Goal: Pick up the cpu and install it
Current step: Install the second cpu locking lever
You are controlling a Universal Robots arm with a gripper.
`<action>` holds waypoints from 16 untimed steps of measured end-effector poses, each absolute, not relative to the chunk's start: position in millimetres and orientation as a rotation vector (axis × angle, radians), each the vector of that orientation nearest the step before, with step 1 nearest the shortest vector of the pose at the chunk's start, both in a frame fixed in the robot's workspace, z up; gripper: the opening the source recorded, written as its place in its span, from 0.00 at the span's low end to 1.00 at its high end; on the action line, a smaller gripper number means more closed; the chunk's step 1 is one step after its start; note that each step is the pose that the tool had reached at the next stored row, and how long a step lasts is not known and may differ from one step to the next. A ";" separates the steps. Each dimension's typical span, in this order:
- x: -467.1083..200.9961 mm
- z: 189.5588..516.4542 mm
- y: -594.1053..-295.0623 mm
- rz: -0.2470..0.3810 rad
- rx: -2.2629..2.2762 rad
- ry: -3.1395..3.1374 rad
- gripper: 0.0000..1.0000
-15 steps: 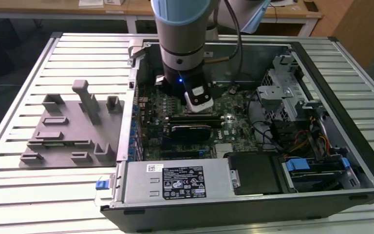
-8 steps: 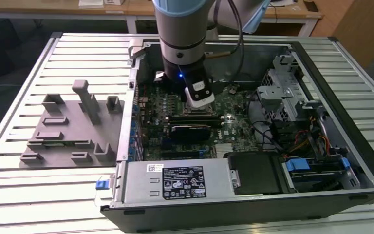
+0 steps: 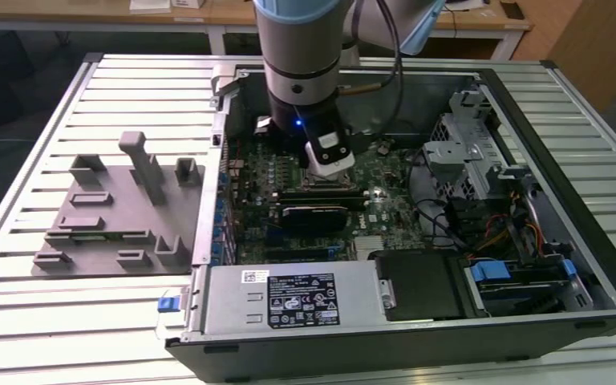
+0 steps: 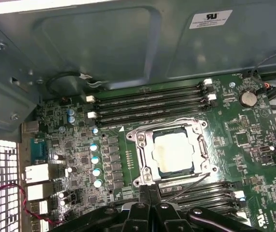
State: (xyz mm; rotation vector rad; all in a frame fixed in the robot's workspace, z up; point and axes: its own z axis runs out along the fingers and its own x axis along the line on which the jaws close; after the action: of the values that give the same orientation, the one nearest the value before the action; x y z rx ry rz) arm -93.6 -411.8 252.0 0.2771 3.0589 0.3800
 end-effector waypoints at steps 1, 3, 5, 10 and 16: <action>-92.5 252.0 -411.8 0.378 0.278 3.059 0.11; -89.3 252.0 -411.8 0.374 0.279 3.059 0.11; -85.5 252.0 -411.8 0.370 0.282 3.059 0.11; -76.3 252.0 -411.8 0.348 0.292 3.059 0.11; -73.2 249.0 -411.8 0.316 0.317 3.056 0.11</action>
State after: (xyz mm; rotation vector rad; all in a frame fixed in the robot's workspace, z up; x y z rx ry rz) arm -73.2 -411.8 249.0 0.3173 3.0561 0.3161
